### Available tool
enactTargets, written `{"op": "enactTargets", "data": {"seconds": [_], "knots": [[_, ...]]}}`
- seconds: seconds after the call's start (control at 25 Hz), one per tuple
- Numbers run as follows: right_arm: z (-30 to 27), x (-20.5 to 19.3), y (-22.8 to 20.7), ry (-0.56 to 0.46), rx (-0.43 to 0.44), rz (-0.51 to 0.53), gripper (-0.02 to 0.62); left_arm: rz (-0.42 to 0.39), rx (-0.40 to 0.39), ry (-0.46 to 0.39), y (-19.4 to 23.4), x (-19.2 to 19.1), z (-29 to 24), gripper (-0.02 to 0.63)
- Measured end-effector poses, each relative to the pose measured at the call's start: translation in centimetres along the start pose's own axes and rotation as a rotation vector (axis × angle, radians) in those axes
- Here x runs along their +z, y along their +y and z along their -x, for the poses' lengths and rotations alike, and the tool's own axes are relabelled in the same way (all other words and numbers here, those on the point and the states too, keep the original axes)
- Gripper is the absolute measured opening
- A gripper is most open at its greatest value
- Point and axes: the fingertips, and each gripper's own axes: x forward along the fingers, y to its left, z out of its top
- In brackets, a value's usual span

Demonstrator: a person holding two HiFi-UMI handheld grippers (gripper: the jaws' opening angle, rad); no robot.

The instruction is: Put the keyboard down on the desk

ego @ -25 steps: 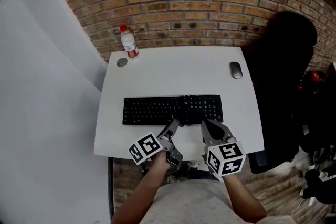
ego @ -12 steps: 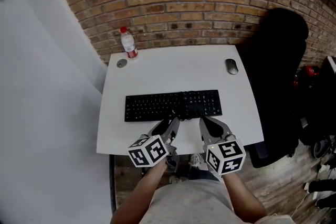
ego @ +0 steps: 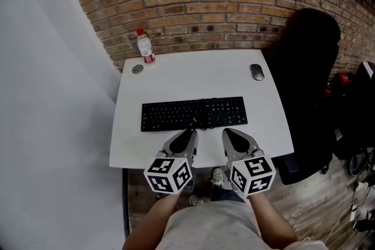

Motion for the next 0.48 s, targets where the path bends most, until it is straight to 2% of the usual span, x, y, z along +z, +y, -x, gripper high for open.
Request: {"op": "enactTargets", "data": {"seconds": [0.2, 0.28, 0.48], "knots": [[0.6, -0.1, 1.1, -0.007, 0.000, 0.006, 0.009, -0.107, 0.026, -0.012, 0.0, 0.4, 1.5, 0.021], [0.8, -0.1, 1.4, -0.011, 0.000, 0.009, 0.008, -0.118, 0.033, -0.015, 0.1, 0.5, 1.9, -0.005], [1.3, -0.2, 2.1, -0.016, 0.003, 0.011, 0.009, -0.110, 0.038, -0.025, 0.2, 0.4, 2.8, -0.008]]}}
